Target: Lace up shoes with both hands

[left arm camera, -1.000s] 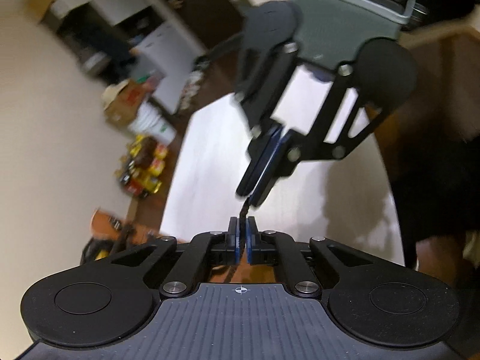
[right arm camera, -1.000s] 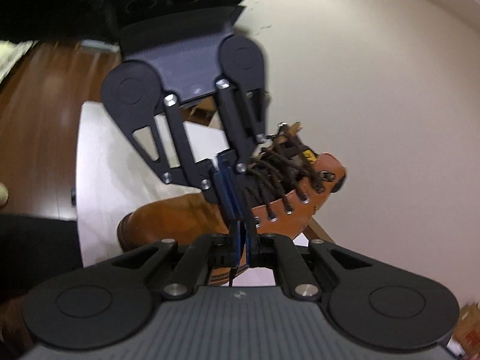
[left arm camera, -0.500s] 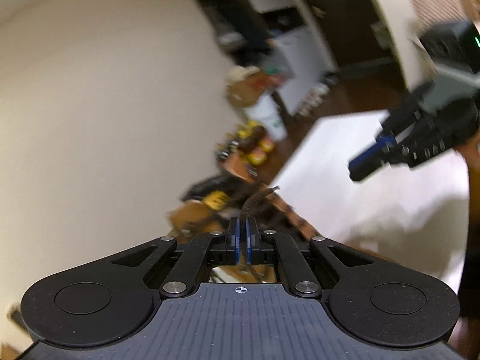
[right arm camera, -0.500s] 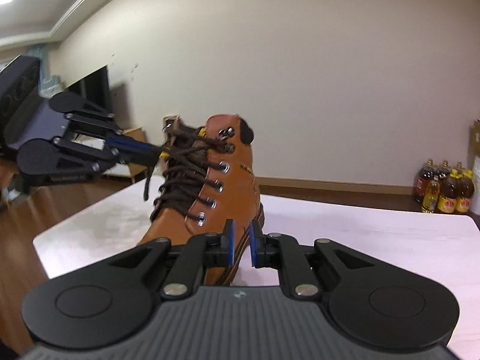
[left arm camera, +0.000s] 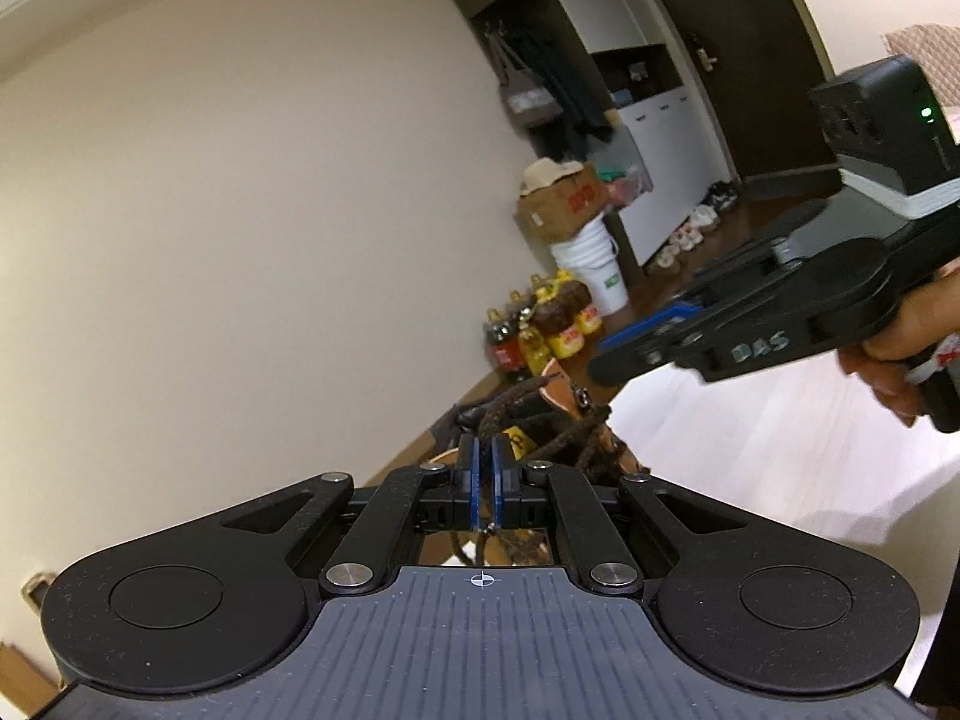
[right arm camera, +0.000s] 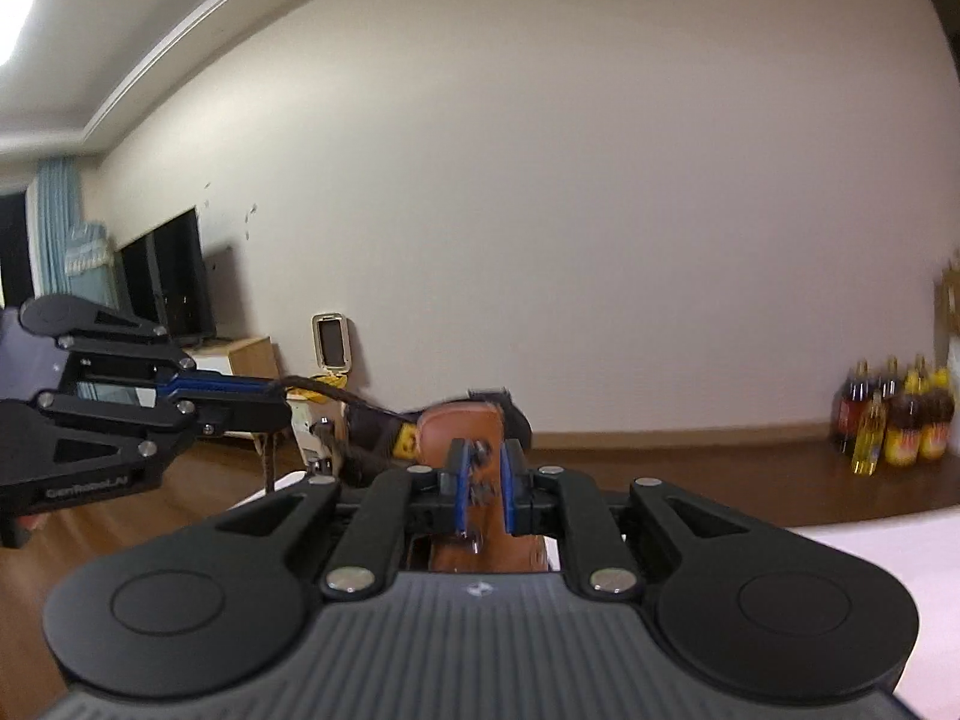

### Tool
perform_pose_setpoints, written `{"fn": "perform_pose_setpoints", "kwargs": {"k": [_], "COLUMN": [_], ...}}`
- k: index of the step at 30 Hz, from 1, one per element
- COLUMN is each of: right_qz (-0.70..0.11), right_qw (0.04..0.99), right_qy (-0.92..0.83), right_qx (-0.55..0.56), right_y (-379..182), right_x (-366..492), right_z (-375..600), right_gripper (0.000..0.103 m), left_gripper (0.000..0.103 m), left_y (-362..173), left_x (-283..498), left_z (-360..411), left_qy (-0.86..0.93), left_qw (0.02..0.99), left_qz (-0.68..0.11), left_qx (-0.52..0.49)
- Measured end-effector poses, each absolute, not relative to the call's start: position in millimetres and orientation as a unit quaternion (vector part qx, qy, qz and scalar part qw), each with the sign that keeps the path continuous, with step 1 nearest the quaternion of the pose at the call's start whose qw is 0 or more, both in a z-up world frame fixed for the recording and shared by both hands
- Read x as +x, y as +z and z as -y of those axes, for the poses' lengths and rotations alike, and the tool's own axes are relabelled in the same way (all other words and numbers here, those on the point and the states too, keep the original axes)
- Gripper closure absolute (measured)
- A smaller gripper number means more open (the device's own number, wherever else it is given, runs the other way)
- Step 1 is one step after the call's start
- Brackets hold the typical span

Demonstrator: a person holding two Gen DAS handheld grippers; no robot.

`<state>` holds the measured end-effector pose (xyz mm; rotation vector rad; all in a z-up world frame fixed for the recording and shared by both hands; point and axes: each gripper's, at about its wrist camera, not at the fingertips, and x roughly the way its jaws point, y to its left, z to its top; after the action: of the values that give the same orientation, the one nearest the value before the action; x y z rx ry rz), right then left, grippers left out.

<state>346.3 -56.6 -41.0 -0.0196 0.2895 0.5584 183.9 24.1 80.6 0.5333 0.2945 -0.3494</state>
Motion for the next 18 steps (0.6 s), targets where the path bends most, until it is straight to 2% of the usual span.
{"fn": "perform_pose_setpoints", "kwargs": {"k": [4,7,18], "right_qz": [-0.144,-0.135,-0.146], "right_qw": [0.949,0.956,0.959], "right_qy": [0.278,0.257,0.242], "right_qx": [-0.043,-0.042,0.001], "right_y": [-45.4,-47.1,-56.4], "right_x": [353.8,349.4,346.3], "right_z": [43.7,53.0,79.6], "right_gripper": [0.088,0.081,0.08], "left_gripper": [0.099,0.099,0.099], "left_y": [78.8,76.2,63.8], "left_x": [182.3,177.2,174.7], "left_z": [-25.7,-28.9,-4.0], "left_qy": [-0.173,-0.175,-0.15], "left_qw": [0.94,0.939,0.929], "left_qz": [-0.143,-0.144,-0.141], "left_qx": [0.258,0.258,0.308]}}
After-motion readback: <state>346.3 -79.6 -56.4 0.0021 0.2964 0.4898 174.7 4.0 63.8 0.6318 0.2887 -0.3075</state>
